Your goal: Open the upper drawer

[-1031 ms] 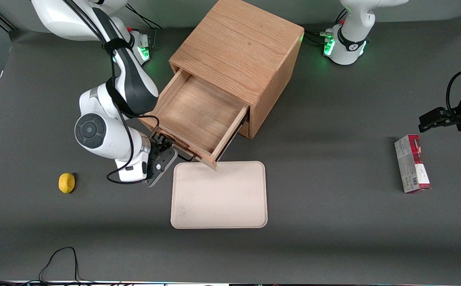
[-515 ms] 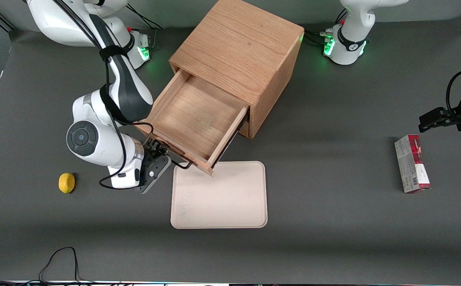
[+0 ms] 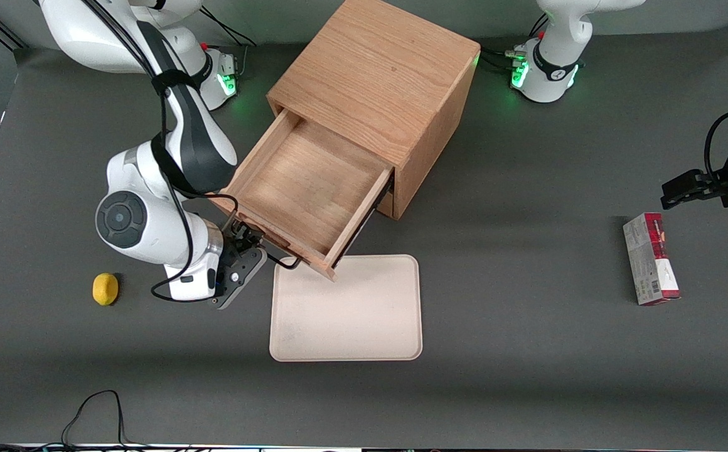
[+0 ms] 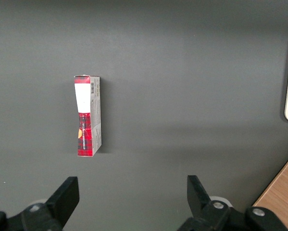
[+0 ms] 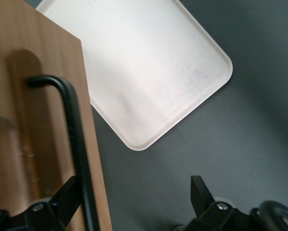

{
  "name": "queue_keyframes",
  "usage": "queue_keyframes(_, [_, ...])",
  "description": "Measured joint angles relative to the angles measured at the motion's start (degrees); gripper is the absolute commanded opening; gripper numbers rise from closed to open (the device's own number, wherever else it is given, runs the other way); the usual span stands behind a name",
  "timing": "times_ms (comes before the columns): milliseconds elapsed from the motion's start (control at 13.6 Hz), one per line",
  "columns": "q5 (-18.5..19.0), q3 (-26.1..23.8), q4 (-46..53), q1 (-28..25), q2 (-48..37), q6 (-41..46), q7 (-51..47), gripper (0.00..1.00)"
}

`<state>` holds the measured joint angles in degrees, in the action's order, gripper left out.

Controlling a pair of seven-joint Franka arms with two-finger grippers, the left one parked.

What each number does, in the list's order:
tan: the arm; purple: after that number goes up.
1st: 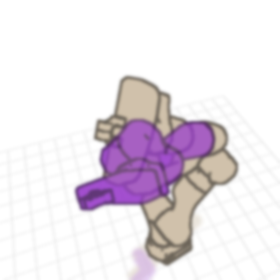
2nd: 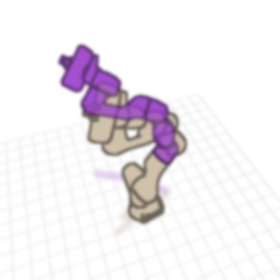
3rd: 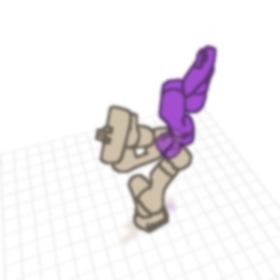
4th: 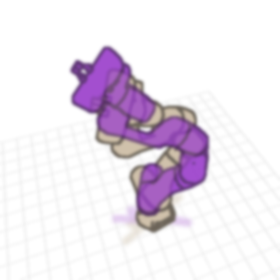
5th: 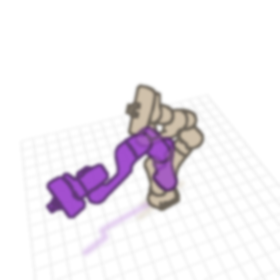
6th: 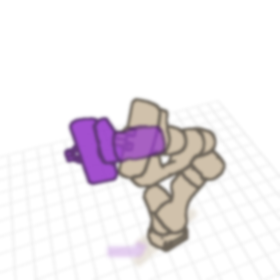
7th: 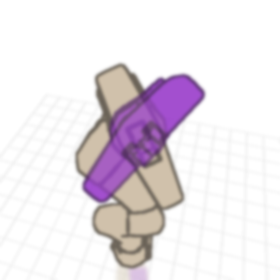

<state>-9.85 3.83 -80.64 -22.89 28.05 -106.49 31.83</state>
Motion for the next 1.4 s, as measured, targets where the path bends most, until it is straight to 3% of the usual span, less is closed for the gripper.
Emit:
queue_keyframes(515, [0.0,0.7,9.3,2.4,-0.6,9.8,-1.0,1.00])
queue_keyframes(810, [0.2,5.6,11.7,3.5,-4.7,17.4,-7.4,1.00])
queue_keyframes(1031, [3.9,9.2,11.7,3.8,-7.4,21.3,-13.2,1.00])
queue_keyframes(1399, [10.6,9.6,11.5,4.0,-10.2,24.7,-25.8,1.00])
